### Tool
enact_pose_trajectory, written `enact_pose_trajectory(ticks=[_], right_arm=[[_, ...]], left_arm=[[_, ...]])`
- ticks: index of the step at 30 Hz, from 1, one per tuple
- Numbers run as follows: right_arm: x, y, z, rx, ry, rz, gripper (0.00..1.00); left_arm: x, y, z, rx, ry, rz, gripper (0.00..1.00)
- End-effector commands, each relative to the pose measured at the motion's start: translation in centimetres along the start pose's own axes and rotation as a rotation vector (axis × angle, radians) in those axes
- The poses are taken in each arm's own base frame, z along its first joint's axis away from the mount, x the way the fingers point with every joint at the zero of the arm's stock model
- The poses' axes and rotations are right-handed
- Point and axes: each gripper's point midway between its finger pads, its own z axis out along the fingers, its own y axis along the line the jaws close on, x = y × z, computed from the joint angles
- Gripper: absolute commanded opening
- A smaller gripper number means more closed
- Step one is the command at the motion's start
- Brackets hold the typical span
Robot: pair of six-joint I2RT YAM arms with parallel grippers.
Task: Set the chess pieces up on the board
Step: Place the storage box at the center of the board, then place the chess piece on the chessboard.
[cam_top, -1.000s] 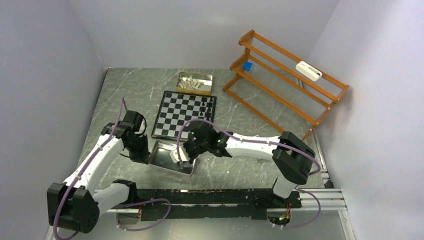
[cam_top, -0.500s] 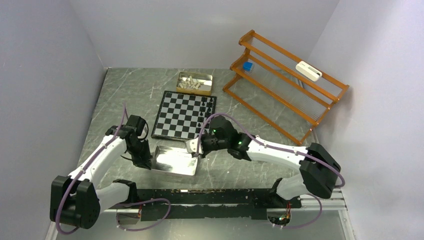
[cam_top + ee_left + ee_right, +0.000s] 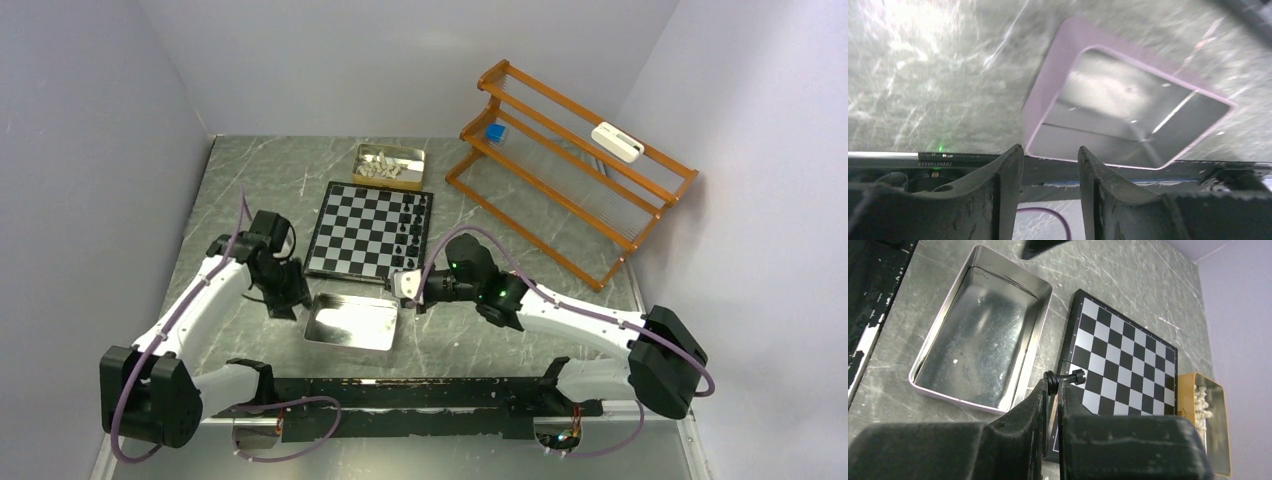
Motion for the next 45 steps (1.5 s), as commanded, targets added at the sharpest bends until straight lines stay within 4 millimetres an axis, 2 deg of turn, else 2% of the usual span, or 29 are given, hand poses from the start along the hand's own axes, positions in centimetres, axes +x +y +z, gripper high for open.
enact_pose_trajectory(ticks=[1, 5, 7, 9, 13, 21, 29, 35, 39, 45], right_arm=[[-1.2, -0.3, -0.7, 0.030, -0.051, 0.028, 0.01], [-2.2, 0.4, -1.1, 0.007, -0.096, 0.042, 0.01], [-2.6, 1.0, -1.2, -0.023, -0.119, 0.034, 0.02], [-2.7, 1.5, -1.2, -0.046, -0.128, 0.026, 0.02], [-2.2, 2.0, -1.3, -0.067, -0.116, -0.023, 0.02], [-1.4, 1.8, -0.9, -0.081, -0.084, -0.113, 0.02], [-1.3, 1.5, -0.6, -0.078, -0.076, -0.145, 0.02], [-1.4, 1.1, -0.5, -0.075, -0.070, -0.160, 0.02], [-1.3, 1.0, -0.5, -0.073, -0.069, -0.165, 0.02], [-1.2, 0.9, -0.5, -0.066, -0.061, -0.172, 0.02]], left_arm=[[-3.8, -3.2, -3.2, 0.087, -0.114, 0.035, 0.51], [-6.3, -8.6, -6.4, 0.321, -0.178, 0.133, 0.52], [-6.5, -12.1, -8.0, 0.501, -0.170, 0.174, 0.50], [-6.1, -14.3, -8.9, 0.618, -0.143, 0.205, 0.48], [-3.7, -16.9, -9.6, 0.774, -0.022, 0.251, 0.46], [0.0, -18.8, -9.8, 0.821, 0.187, 0.301, 0.52], [2.0, -20.1, -9.1, 0.818, 0.286, 0.340, 0.50], [2.7, -19.8, -8.1, 0.777, 0.357, 0.328, 0.41], [3.2, -19.0, -7.4, 0.711, 0.390, 0.333, 0.45], [3.8, -18.9, -6.5, 0.680, 0.420, 0.327, 0.47]])
